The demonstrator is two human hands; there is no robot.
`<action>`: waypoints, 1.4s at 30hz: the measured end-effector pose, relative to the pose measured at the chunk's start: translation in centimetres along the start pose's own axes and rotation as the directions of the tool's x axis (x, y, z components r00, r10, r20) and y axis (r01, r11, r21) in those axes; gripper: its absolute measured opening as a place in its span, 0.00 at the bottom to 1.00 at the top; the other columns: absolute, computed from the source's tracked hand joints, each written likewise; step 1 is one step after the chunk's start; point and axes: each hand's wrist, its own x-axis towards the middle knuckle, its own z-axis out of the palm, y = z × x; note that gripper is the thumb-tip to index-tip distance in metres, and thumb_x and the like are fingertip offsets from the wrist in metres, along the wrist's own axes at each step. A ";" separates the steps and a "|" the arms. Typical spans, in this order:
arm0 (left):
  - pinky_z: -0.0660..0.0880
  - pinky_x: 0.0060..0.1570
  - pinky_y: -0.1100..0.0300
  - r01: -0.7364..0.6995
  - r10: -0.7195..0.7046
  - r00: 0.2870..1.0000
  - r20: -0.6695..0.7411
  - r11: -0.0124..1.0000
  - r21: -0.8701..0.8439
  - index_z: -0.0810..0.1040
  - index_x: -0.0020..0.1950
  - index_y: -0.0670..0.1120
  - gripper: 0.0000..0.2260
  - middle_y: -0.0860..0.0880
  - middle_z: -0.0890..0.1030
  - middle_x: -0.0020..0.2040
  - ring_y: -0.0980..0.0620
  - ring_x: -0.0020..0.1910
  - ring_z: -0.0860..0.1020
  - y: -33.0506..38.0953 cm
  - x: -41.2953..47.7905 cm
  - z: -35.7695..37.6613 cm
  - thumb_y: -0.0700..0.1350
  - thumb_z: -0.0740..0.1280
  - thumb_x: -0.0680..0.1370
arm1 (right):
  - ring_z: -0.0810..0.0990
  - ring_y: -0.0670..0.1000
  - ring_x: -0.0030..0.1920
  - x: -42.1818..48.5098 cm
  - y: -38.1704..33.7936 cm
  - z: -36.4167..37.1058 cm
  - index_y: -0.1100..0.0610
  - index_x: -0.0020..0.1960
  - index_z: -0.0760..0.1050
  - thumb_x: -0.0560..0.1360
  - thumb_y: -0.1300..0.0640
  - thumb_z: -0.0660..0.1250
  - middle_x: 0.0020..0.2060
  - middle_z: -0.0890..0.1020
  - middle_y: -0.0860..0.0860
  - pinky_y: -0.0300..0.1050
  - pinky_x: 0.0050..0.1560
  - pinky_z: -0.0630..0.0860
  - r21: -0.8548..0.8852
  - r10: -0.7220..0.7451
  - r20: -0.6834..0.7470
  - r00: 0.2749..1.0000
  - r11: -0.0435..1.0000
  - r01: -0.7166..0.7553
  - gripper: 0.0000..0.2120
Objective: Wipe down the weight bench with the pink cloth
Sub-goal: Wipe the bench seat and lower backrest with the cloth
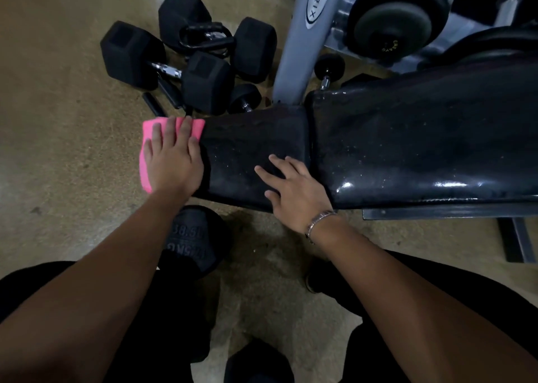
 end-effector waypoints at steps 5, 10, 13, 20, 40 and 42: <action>0.49 0.79 0.41 -0.155 0.155 0.988 -0.018 0.987 0.031 0.59 0.82 0.53 0.24 0.47 0.61 0.82 0.41 0.82 0.54 -0.9 -2.5 0.0 0.53 0.48 0.85 | 0.55 0.53 0.77 -0.2 0.0 0.1 0.41 0.77 0.60 0.81 0.48 0.58 0.78 0.59 0.46 0.50 0.69 0.70 0.007 -0.009 -0.043 0.999 1.000 0.009 0.24; 0.53 0.78 0.40 -0.221 0.219 0.975 0.036 0.973 0.064 0.60 0.81 0.54 0.24 0.48 0.62 0.81 0.43 0.81 0.56 -1.8 0.7 -0.7 0.55 0.47 0.84 | 0.57 0.53 0.76 -0.1 0.1 0.2 0.40 0.76 0.61 0.81 0.48 0.59 0.77 0.61 0.45 0.49 0.64 0.72 -0.003 -0.013 -0.064 0.998 1.000 0.013 0.24; 0.51 0.78 0.39 -0.102 0.103 0.995 -0.009 0.994 0.036 0.60 0.81 0.53 0.24 0.47 0.63 0.81 0.40 0.81 0.56 0.0 0.4 0.1 0.53 0.48 0.84 | 0.58 0.53 0.76 -0.1 -0.1 0.3 0.40 0.75 0.62 0.80 0.48 0.60 0.76 0.62 0.45 0.48 0.63 0.73 -0.006 -0.001 -0.072 0.997 1.000 0.001 0.24; 0.48 0.79 0.40 -0.137 0.137 0.991 0.008 0.990 0.044 0.59 0.82 0.53 0.26 0.48 0.62 0.81 0.43 0.82 0.54 0.3 -1.3 -0.3 0.52 0.48 0.83 | 0.59 0.52 0.76 -0.1 -0.1 0.2 0.40 0.75 0.64 0.80 0.48 0.61 0.76 0.63 0.45 0.48 0.61 0.74 -0.002 -0.002 -0.081 0.997 1.000 0.002 0.24; 0.50 0.79 0.41 -0.086 0.093 0.994 -0.054 0.990 0.107 0.62 0.80 0.56 0.23 0.48 0.65 0.80 0.43 0.81 0.57 1.8 -2.0 0.1 0.53 0.51 0.84 | 0.66 0.53 0.73 0.0 0.2 0.7 0.42 0.72 0.68 0.77 0.48 0.64 0.73 0.68 0.47 0.50 0.60 0.76 -0.026 -0.009 -0.148 0.989 1.000 0.005 0.24; 0.49 0.79 0.40 -0.155 0.160 0.987 -0.034 0.981 0.118 0.61 0.81 0.55 0.24 0.48 0.64 0.80 0.44 0.81 0.57 1.5 -2.3 0.0 0.54 0.50 0.84 | 0.67 0.53 0.71 0.4 0.0 0.1 0.41 0.71 0.70 0.75 0.48 0.66 0.72 0.69 0.46 0.49 0.55 0.78 -0.025 -0.006 -0.126 0.992 1.000 0.003 0.24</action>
